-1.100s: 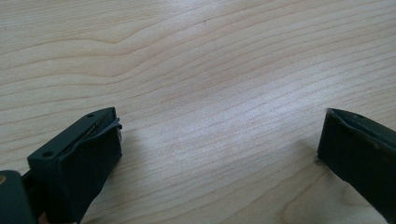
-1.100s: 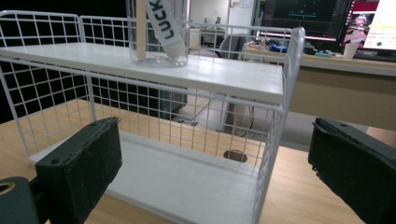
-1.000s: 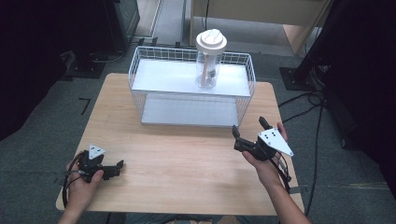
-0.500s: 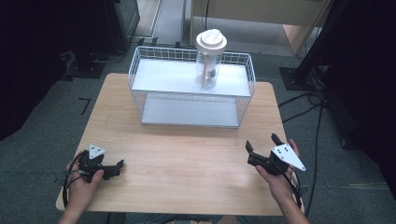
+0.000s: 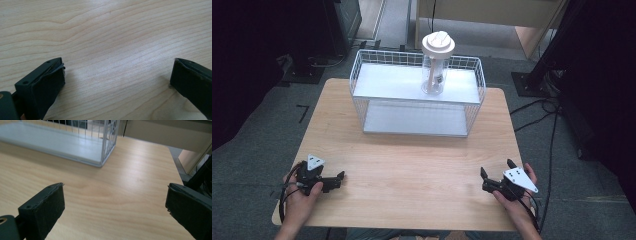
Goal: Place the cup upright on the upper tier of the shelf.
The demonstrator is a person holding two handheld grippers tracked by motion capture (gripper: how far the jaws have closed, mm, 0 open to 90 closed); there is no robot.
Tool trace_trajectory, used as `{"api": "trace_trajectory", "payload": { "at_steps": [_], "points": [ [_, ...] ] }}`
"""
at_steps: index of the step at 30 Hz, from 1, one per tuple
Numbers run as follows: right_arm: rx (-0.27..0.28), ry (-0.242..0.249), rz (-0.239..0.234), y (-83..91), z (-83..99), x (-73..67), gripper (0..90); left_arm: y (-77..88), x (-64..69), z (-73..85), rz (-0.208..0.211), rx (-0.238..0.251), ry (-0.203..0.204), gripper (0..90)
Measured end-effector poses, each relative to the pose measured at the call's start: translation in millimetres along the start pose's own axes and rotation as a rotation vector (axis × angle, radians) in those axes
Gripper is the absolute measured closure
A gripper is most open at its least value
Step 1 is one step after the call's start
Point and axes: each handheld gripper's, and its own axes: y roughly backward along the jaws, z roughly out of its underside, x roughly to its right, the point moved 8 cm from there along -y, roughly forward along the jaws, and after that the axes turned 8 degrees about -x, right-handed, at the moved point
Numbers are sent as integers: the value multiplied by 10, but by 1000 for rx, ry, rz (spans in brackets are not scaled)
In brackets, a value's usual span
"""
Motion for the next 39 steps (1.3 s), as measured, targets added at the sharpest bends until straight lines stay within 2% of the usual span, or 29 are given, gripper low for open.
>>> {"api": "trace_trajectory", "payload": {
  "at_steps": [7,10,12,15,18,21,23,24,25,28,29,32,39],
  "points": [
    [-61,2,-10,40,208,89,25,0,0,0,0,0,0,0],
    [-110,-11,15,21,335,179,25,0,0,0,0,0,0,0],
    [-124,-20,12,20,353,190,25,0,0,0,0,0,0,0],
    [-151,-25,33,23,373,230,25,0,0,0,0,0,0,0],
    [-256,-24,40,-5,489,258,25,0,0,0,0,0,0,0],
    [-322,-32,42,-13,553,272,25,0,1,0,0,0,0,0],
    [-366,-58,21,-32,590,276,23,0,0,0,0,0,0,0],
    [-366,-58,21,-32,590,276,23,0,0,0,0,0,0,0],
    [-380,-90,3,-45,600,295,22,0,1,1,0,0,0,0],
    [-385,-105,-4,-50,604,301,22,0,0,1,0,0,0,0],
    [-394,-112,-30,-48,611,280,20,0,1,1,0,0,0,0],
    [-396,-91,-63,-45,614,246,19,0,2,1,0,0,1,0],
    [-397,-90,-66,-46,614,244,19,-4,6,-5,-6,-1,8,0]
  ]
}}
